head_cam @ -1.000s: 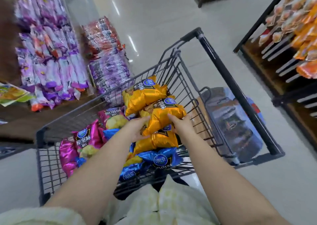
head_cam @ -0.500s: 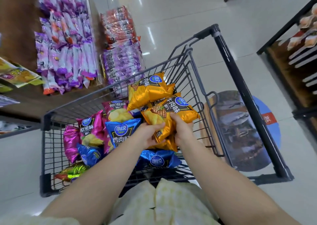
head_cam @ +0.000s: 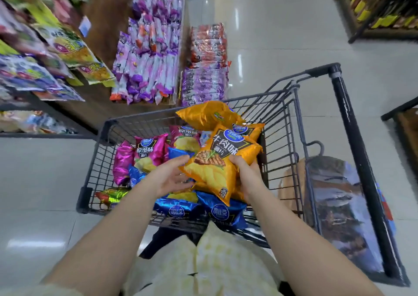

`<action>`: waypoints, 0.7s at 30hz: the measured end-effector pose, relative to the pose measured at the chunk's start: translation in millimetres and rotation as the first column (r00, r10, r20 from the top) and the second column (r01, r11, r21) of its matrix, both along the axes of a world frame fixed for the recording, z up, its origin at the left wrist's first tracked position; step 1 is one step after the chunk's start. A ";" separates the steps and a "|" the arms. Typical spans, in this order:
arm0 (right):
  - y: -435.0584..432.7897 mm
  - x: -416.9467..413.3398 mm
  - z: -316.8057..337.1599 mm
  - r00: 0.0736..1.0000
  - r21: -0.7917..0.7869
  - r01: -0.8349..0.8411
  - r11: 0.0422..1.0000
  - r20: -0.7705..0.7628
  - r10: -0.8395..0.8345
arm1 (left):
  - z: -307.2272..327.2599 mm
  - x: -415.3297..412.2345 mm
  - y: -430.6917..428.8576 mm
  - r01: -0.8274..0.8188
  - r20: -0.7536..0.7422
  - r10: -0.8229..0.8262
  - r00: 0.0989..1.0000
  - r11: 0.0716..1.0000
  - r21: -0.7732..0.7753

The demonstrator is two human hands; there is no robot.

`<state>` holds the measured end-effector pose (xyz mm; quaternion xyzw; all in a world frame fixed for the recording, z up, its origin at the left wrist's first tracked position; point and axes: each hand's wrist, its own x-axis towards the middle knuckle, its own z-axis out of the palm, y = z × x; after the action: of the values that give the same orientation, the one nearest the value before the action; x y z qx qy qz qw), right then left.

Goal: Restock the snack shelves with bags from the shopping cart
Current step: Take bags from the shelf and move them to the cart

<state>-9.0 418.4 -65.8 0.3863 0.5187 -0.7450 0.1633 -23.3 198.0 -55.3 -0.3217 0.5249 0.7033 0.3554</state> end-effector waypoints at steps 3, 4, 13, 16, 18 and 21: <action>-32.2 -9.3 4.4 0.987 0.009 -0.154 0.988 -0.032 0.154 | 2.2 16.0 -25.2 -0.049 -0.069 0.052 0.996 0.998 0.034; -44.3 -13.3 8.4 0.975 0.000 -0.218 0.976 -0.033 0.218 | 3.0 20.8 -35.8 -0.076 -0.078 0.079 0.994 0.997 0.032; -158.6 -31.2 44.4 0.786 0.111 -0.589 0.800 -0.150 0.599 | 16.9 69.9 -138.0 -0.262 -0.140 0.270 0.953 0.962 0.073; -209.0 -32.5 52.7 0.680 0.139 -0.704 0.696 -0.149 0.718 | 21.7 85.5 -176.2 -0.409 -0.183 0.408 0.894 0.912 0.036; -245.9 -32.8 54.7 0.599 0.134 -0.777 0.615 -0.144 0.788 | 27.9 96.8 -205.6 -0.475 -0.209 0.465 0.860 0.880 0.002; -306.5 -29.0 65.3 0.469 0.128 -0.861 0.493 -0.176 0.865 | 36.2 115.7 -261.0 -0.539 -0.224 0.523 0.822 0.842 -0.011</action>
<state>-38.1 112.0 -0.4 -0.0093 0.6647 -0.5928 0.4546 92.5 -63.0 -19.2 -0.3910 0.4750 0.7848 0.0751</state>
